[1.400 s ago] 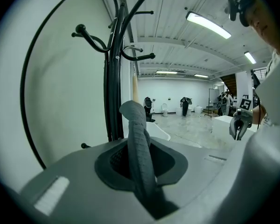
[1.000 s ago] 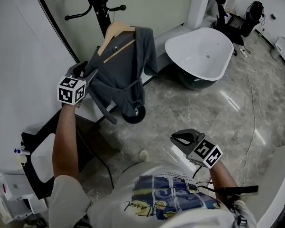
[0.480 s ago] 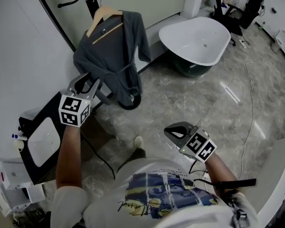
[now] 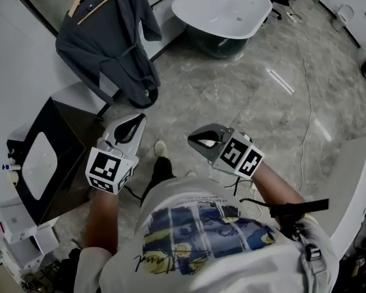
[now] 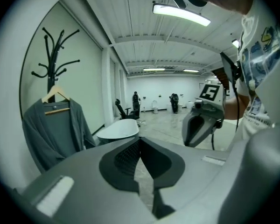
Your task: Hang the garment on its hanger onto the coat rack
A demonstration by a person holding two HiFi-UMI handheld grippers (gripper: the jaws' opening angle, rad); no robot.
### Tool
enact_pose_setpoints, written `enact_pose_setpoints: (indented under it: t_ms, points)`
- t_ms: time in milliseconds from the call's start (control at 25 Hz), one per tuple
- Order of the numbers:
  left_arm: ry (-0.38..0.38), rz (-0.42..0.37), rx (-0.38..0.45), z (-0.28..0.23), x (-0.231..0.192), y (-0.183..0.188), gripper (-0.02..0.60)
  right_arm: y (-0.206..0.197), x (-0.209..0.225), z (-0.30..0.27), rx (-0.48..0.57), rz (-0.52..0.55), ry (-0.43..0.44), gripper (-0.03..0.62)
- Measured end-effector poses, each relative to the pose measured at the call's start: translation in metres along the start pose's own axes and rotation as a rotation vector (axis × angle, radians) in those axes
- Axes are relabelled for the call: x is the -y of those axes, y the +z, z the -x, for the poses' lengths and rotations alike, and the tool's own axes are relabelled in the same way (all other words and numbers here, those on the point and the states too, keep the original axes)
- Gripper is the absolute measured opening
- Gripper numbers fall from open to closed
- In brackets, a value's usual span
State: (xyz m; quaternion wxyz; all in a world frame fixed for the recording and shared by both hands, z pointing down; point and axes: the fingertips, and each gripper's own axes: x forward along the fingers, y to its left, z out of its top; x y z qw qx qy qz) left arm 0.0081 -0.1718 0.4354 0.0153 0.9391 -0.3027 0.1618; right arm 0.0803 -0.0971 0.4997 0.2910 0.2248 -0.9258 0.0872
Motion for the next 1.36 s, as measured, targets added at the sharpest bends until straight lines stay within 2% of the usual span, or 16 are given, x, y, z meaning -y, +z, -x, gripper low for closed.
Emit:
enact_pose_setpoints:
  t_ms: [160, 280, 440, 760, 1360]
  points:
    - [-0.098, -0.002, -0.027, 0.001, 0.071, -0.016, 0.003, -0.007, -0.02, 0.008, 0.012, 0.025, 0.014, 0.003]
    - [-0.146, 0.034, -0.036, 0.002, 0.103, -0.025, 0.003, -0.008, -0.03, 0.014, 0.031, 0.033, 0.024, 0.002]
    - [-0.205, 0.044, -0.043, 0.001, 0.139, -0.032, 0.003, -0.016, -0.042, 0.027, 0.05, 0.032, 0.016, 0.002]
    - [-0.25, 0.025, -0.059, -0.007, 0.167, -0.036, 0.003, -0.024, -0.046, 0.044, 0.086, 0.015, -0.015, 0.002]
    - [-0.304, -0.004, -0.093, -0.026, 0.177, -0.037, 0.003, -0.041, -0.039, 0.058, 0.096, -0.032, -0.048, 0.002]
